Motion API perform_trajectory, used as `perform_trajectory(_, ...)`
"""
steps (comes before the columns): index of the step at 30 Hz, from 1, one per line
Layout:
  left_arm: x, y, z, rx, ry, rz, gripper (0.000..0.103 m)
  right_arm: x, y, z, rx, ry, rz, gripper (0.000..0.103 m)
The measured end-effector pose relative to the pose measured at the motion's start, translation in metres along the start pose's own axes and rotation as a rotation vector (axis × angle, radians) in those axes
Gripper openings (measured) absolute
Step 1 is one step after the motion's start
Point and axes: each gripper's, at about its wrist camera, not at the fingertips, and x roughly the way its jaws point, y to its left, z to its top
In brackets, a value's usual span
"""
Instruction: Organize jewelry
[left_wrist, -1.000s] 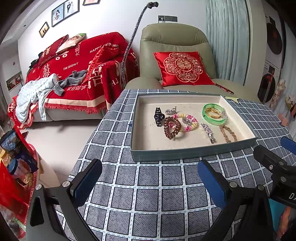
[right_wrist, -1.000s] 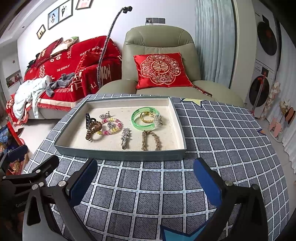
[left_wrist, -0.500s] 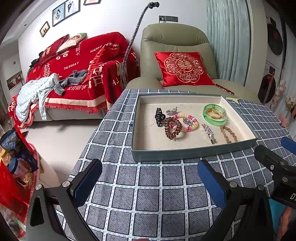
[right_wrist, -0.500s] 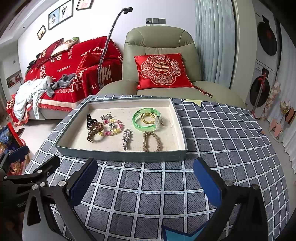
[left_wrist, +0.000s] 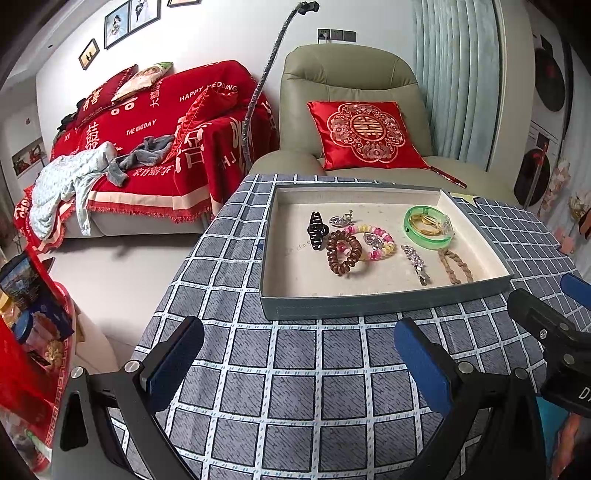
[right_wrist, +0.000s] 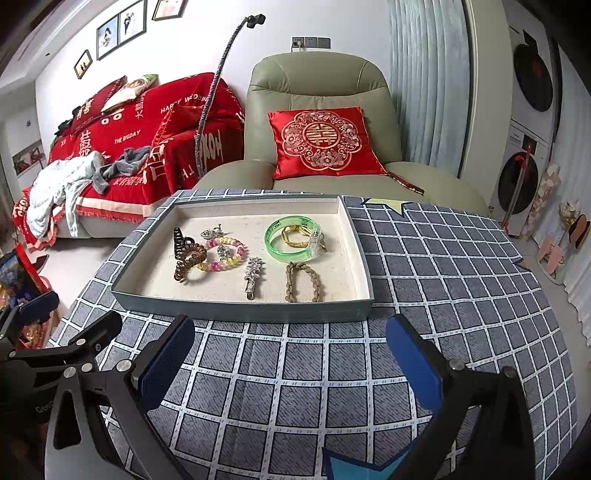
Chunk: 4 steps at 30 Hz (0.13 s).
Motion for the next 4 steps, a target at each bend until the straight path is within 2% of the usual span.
perform_trajectory(4, -0.0004, -0.0016, 0.0001, 0.009, -0.005, -0.009, 0.103, -0.0006, -0.0005, 0.0009, 0.003, 0.0, 0.0, 0.103)
